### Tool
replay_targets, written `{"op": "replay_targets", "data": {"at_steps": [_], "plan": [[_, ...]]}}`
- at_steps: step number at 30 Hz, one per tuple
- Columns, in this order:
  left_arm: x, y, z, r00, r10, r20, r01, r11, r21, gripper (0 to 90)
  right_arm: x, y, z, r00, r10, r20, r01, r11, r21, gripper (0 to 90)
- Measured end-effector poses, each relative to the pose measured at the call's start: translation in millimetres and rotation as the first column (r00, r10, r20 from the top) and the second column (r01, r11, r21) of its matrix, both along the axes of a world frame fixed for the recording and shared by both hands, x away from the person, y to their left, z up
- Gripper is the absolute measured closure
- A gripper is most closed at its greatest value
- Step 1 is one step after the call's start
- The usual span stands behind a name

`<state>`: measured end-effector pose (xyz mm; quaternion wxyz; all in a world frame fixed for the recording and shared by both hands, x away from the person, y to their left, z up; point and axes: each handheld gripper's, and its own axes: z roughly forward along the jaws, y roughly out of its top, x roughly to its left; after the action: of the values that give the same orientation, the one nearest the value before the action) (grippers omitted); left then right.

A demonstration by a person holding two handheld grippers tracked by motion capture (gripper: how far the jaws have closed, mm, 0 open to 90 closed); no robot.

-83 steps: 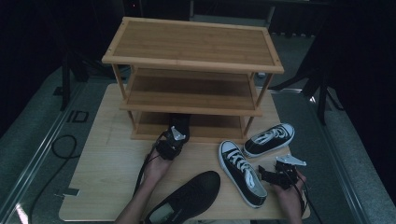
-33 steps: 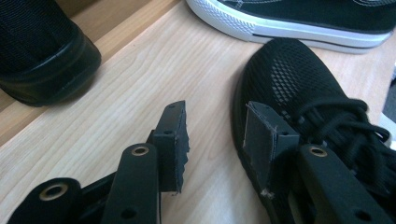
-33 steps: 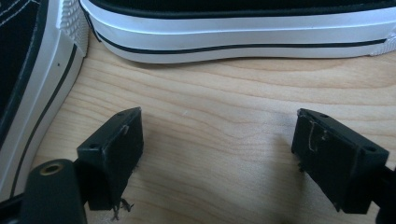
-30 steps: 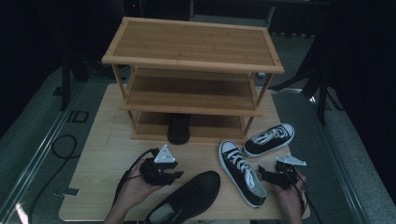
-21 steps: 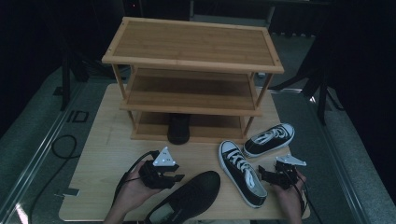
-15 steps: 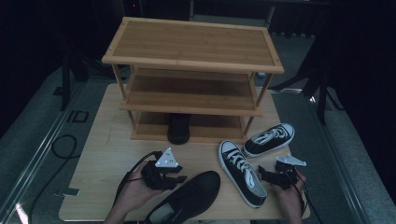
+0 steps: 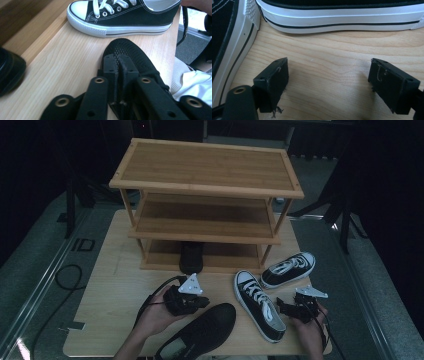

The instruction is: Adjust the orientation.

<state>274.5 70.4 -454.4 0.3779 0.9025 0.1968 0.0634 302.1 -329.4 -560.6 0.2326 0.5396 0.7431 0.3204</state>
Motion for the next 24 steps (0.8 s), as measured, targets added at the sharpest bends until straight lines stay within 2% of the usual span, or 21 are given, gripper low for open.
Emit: {"op": "replay_targets", "data": {"at_steps": [4, 6, 10, 14, 17, 22, 24], "plan": [[6.1, -13.1, 0.2, 0.9987, -0.051, 0.009, 0.051, 0.9985, 0.019, 90.0, 0.0, 0.0, 0.0, 1.0, 0.0, 0.0, 0.0, 1.0, 0.0, 16.7], [9.1, -18.9, 0.6, 0.9966, -0.083, 0.002, 0.083, 0.9965, 0.013, 90.0, 0.0, 0.0, 0.0, 1.0, 0.0, 0.0, 0.0, 1.0, 0.0, 16.7], [14.9, -34.0, -0.8, 0.989, -0.148, -0.003, 0.148, 0.9888, 0.022, 90.0, 0.0, 0.0, 0.0, 1.0, 0.0, 0.0, 0.0, 1.0, 0.0, 16.7], [20.6, -47.6, -7.1, 0.9791, -0.202, -0.024, 0.203, 0.9772, 0.061, 90.0, 0.0, 0.0, 0.0, 1.0, 0.0, 0.0, 0.0, 1.0, -0.001, 16.7], [24.0, -54.7, -13.2, 0.9733, -0.225, -0.045, 0.228, 0.9704, 0.079, 90.0, 0.0, 0.0, 0.0, 1.0, 0.0, 0.0, 0.0, 1.0, 0.0, 16.7], [26.1, -62.9, -24.5, 0.9673, -0.245, -0.068, 0.251, 0.9603, 0.121, 90.0, 0.0, 0.0, 0.0, 1.0, 0.0, 0.0, 0.0, 1.0, 0.0, 16.6], [26.7, -64.7, -29.0, 0.9685, -0.24, -0.068, 0.247, 0.9575, 0.149, 90.0, 0.0, 0.0, 0.0, 1.0, 0.001, 0.0, -0.001, 1.0, -0.001, 16.7]]}}
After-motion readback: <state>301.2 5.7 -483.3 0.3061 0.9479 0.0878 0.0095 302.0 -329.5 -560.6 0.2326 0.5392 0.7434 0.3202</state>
